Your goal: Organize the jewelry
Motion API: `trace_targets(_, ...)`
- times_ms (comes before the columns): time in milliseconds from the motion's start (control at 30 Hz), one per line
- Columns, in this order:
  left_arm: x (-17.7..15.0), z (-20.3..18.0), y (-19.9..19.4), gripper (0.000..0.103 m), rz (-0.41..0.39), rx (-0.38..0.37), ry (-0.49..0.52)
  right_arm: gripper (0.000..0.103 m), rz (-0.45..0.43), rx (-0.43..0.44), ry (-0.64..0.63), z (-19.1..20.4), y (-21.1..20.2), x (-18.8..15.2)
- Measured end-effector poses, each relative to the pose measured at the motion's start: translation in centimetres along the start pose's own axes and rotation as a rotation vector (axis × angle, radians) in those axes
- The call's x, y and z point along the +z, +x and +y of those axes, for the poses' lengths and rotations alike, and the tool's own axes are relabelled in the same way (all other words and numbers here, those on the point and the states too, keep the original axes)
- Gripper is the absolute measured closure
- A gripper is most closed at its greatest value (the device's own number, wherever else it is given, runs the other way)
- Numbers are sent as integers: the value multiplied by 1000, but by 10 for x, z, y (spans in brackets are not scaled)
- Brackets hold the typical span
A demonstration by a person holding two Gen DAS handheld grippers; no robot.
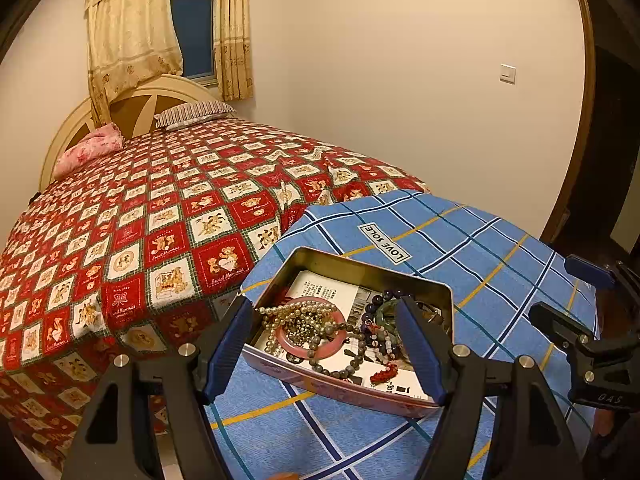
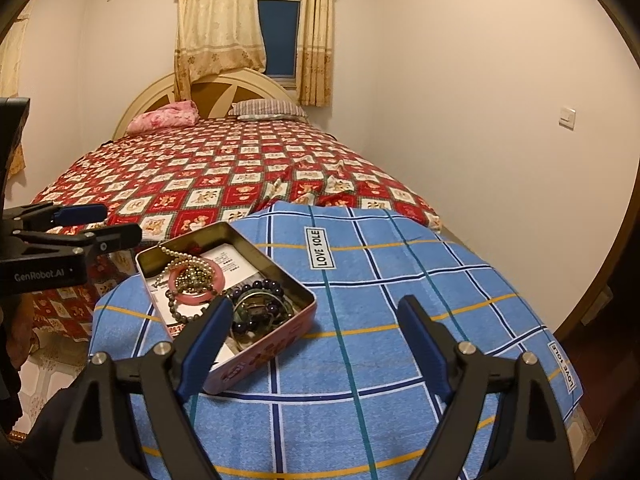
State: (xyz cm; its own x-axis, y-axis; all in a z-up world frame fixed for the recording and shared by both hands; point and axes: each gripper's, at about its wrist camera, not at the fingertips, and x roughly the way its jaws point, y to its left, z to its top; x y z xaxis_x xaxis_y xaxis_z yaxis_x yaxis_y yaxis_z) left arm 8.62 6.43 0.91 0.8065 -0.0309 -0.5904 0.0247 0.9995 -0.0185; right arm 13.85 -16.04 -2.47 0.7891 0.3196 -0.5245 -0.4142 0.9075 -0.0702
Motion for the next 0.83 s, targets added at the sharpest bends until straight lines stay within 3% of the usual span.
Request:
trace_targets(233,0,1,2,29,3,14,-9,15,-1,2,-12,2,0,-1)
trace_targets(333,0,1,3,22,1,35,-2,15,-1,2,-12,2,0,-1)
trace_targets(500,-1,1,3,19,-4,60,8,15,1,1,-10,2,0,-2)
trace_targets(833,-3,2,-1,19,-30,45,1,15,24,-10,4,-3,5,-8)
